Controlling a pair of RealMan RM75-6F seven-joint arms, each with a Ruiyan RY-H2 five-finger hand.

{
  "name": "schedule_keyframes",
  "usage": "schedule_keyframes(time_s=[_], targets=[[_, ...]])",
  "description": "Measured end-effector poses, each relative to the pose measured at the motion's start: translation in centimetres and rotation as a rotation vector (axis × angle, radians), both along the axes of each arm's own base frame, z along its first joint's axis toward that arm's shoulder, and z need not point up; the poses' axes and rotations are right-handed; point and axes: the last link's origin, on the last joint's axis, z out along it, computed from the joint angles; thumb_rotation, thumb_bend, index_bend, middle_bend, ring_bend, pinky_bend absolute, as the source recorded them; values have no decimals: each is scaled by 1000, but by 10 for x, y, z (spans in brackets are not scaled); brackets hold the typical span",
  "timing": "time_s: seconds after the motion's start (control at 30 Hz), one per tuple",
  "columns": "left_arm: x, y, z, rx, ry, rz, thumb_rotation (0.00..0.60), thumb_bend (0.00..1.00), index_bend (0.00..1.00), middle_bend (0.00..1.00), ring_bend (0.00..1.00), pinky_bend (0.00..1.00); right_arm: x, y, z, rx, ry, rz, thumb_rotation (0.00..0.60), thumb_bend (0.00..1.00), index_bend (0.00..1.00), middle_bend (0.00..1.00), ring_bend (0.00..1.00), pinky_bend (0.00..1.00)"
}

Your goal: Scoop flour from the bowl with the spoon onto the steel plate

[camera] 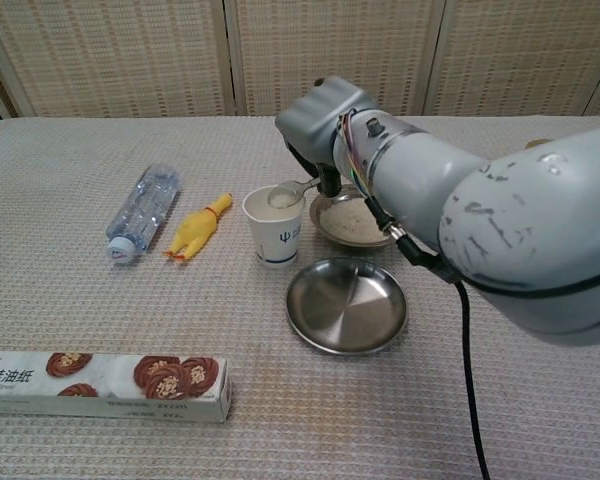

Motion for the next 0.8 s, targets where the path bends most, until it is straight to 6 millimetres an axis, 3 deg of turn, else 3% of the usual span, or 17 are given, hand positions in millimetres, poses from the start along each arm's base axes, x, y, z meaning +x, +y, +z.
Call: schedule_keyframes(time_s=[0.5,0.8], targets=[[0,0,0,-1,2,-2,600,409,0,0,14,122,18,21,-12,-125,364,303,600,348,925,569,139,0],[2,-1,-1,-4,0,-9,600,409,0,0,13,122,15,33,-21,-193,557,466,600,348,925,569,138,0]])
